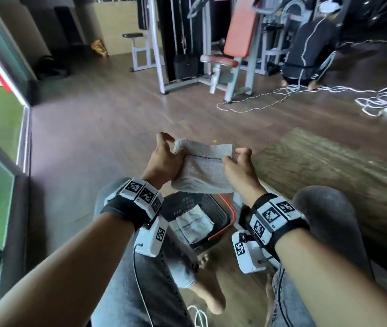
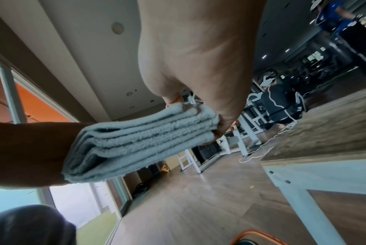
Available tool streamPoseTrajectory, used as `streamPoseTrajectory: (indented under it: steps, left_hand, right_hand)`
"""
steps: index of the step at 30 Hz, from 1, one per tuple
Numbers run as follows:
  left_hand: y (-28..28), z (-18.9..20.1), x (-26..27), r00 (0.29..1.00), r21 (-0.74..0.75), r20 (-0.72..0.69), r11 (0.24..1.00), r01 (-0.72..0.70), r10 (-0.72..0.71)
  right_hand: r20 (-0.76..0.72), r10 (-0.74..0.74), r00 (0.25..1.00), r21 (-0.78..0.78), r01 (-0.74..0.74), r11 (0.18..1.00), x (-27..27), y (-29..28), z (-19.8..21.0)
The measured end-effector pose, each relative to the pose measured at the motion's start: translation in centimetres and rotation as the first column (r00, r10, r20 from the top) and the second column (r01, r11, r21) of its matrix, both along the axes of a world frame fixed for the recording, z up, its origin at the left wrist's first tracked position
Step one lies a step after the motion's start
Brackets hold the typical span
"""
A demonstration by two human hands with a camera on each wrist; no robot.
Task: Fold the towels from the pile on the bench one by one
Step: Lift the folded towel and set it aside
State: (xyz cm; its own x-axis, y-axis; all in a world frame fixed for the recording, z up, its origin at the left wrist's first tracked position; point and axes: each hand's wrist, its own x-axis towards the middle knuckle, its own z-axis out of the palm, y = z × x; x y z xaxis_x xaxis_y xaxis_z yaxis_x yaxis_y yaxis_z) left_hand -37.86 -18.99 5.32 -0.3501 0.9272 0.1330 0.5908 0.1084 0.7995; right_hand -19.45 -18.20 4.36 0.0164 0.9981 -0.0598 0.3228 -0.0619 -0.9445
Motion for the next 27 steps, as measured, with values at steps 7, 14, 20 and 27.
streamPoseTrajectory:
  steps: [7,14,20,27]
  left_hand:
    - [-1.0,-3.6,-4.0,1.000,-0.201,0.019,0.979,-0.019,0.024]
    - [-2.1,-10.5,-6.0,0.974,-0.412,0.200,0.911,-0.019,0.111]
    - [-0.4,-18.3,-7.6,0.931,-0.515,0.294,0.857,-0.036,0.216]
    - [0.5,-28.4,-8.7,0.933,-0.714,0.216,0.699,-0.049,0.287]
  right_hand:
    - [0.083,0.221,0.972,-0.053,-0.217,0.975,-3.7,1.0,-3.1]
    - [0.249,0.370,0.895,-0.264,-0.305,0.915,-7.5,3.1,-8.6]
    - [0.282,0.504,0.817,-0.430,-0.362,0.827,-10.2,6.8,-15.9]
    - [0.338,0.725,0.600,-0.613,-0.444,0.653,-13.2,10.6,-26.8]
